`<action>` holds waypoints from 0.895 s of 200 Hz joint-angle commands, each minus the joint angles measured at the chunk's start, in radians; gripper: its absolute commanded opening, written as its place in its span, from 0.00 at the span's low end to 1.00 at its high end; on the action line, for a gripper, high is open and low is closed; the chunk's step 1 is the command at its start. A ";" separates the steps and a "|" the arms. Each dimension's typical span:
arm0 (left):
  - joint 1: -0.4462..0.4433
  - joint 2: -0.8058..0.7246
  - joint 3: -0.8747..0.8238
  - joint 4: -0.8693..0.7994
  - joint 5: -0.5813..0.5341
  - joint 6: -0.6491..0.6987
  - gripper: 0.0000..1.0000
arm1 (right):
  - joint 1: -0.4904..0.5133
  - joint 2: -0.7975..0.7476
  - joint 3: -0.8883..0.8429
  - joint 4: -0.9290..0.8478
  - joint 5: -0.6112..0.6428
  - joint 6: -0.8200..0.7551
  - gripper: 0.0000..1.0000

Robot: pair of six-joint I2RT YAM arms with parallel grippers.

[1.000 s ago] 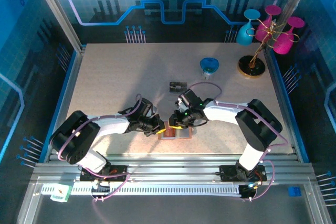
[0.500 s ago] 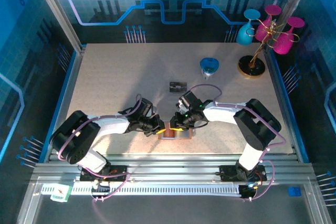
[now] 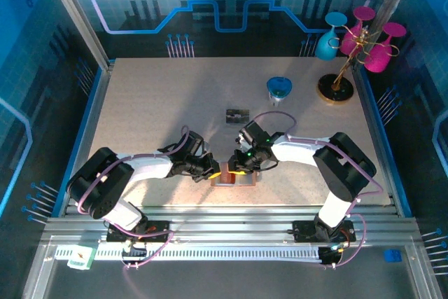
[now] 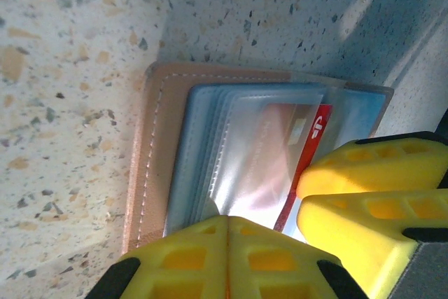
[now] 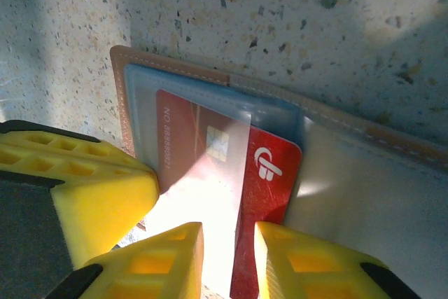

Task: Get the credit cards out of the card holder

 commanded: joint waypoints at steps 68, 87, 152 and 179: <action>0.006 -0.039 0.050 -0.068 0.005 0.033 0.07 | 0.003 -0.088 0.000 0.007 -0.014 0.014 0.26; 0.004 -0.043 0.078 -0.107 -0.001 0.054 0.07 | -0.004 -0.099 -0.033 0.009 -0.019 0.015 0.26; -0.021 0.022 0.198 -0.284 -0.061 0.161 0.03 | -0.041 -0.113 -0.106 0.067 -0.053 0.037 0.26; -0.038 0.057 0.227 -0.321 -0.078 0.185 0.03 | -0.048 -0.107 -0.128 0.090 -0.062 0.042 0.26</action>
